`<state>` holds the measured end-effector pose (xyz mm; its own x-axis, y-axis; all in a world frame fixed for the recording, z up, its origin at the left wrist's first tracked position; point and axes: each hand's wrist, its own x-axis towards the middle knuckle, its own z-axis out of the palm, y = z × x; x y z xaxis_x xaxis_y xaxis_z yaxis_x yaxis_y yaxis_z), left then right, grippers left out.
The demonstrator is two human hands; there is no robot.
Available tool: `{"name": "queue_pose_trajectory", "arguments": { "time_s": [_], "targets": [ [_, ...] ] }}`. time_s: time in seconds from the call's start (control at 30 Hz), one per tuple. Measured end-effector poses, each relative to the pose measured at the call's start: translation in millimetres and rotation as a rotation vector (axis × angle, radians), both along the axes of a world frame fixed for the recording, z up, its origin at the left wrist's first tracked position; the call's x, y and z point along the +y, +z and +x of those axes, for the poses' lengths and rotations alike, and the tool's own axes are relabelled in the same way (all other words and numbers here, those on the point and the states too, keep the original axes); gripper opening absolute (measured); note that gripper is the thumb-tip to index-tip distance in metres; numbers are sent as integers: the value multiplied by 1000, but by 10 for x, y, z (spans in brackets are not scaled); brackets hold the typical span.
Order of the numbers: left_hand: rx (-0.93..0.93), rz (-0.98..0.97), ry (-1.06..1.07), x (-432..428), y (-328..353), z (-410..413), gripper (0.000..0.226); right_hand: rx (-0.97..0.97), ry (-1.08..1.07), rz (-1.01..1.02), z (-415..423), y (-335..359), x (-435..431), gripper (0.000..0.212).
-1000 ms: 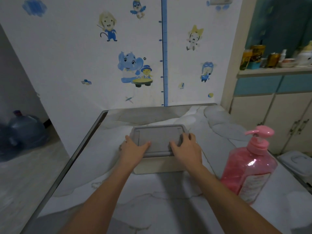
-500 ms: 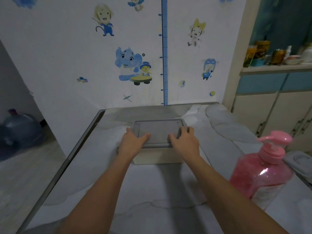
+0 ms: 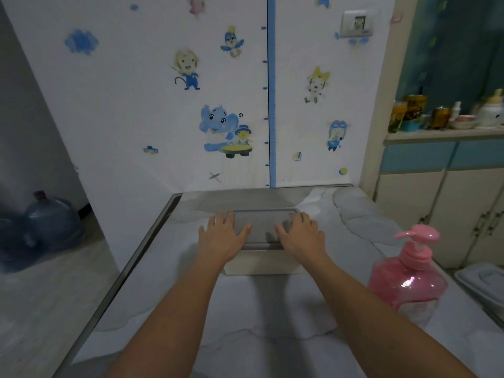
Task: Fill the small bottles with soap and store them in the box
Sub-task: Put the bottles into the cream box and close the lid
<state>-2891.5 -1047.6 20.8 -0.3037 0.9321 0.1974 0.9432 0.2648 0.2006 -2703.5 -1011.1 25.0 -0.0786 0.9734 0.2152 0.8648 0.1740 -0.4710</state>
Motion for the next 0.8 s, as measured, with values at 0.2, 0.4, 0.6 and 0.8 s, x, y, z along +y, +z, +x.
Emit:
{"name": "queue_pose_trajectory", "arguments": {
  "time_s": [0.2,0.4,0.6,0.8],
  "targets": [
    [39,27,-13,-140,149,-45,81,102,143,168,-6,226,-282,54],
    [1,-6,3,-232,302,-50,87,279,280,576,274,595,-811,47],
    [70,33,-49,-244,529,191,82,448,138,882,805,871,-1248,49],
    [128,31,-69,-312,644,368,80,399,-225,849,1445,535,-1386,81]
  ]
}}
